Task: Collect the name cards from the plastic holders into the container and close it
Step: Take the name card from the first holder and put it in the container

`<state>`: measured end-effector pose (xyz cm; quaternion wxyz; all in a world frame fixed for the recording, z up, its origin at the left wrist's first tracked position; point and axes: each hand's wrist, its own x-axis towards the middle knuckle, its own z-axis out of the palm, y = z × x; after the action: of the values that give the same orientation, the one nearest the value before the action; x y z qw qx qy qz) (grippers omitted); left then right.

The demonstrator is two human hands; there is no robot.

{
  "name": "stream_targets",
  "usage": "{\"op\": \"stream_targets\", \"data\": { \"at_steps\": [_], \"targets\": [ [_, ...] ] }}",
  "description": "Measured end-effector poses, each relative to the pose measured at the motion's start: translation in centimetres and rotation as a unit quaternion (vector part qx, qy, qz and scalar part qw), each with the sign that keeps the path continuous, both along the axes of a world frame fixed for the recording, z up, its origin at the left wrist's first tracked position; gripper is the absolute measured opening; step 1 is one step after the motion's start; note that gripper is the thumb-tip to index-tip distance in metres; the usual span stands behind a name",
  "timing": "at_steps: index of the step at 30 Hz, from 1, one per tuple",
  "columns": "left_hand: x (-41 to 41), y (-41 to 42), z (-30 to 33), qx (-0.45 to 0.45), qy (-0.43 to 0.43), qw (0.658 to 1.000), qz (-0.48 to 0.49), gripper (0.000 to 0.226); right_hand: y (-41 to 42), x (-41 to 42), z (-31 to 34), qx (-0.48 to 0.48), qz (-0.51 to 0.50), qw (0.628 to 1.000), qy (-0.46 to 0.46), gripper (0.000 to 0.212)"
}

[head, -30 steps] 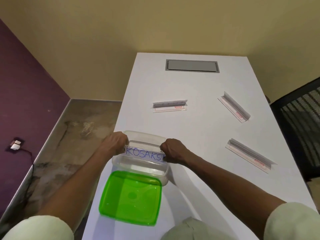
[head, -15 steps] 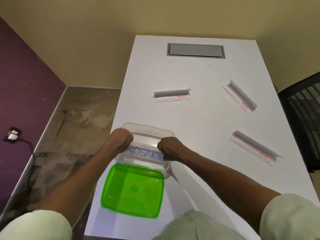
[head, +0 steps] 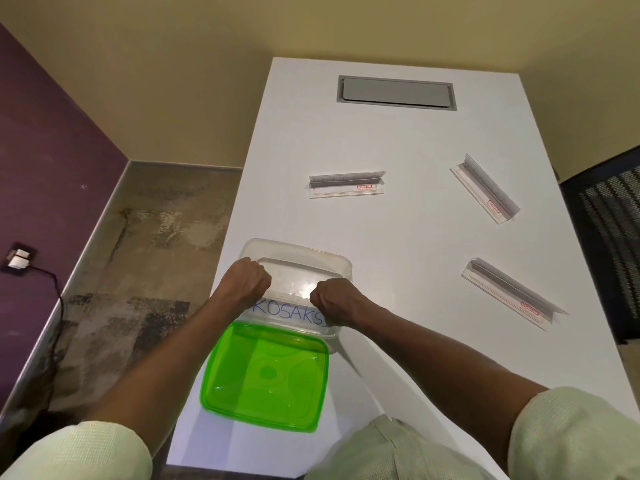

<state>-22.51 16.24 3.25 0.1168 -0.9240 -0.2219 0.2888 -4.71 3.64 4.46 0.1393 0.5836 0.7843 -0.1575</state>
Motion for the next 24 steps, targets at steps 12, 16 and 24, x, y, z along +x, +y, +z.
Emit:
{"op": "stream_targets", "data": {
  "at_steps": [12,16,24],
  "targets": [
    [-0.2,-0.4,-0.2,0.001,-0.004,1.000,-0.010,0.024,0.3,-0.9,-0.1,-0.012,0.027,0.999,-0.019,0.010],
    [-0.1,-0.6,0.0,-0.001,0.002,1.000,0.011,0.023,0.4,-0.8,-0.2,-0.021,0.002,1.000,-0.001,0.008],
    [0.9,-0.9,2.1,-0.010,-0.019,0.996,0.082,0.020,0.6,-0.3,0.7,0.030,-0.050,0.996,0.065,0.030]
  ]
}}
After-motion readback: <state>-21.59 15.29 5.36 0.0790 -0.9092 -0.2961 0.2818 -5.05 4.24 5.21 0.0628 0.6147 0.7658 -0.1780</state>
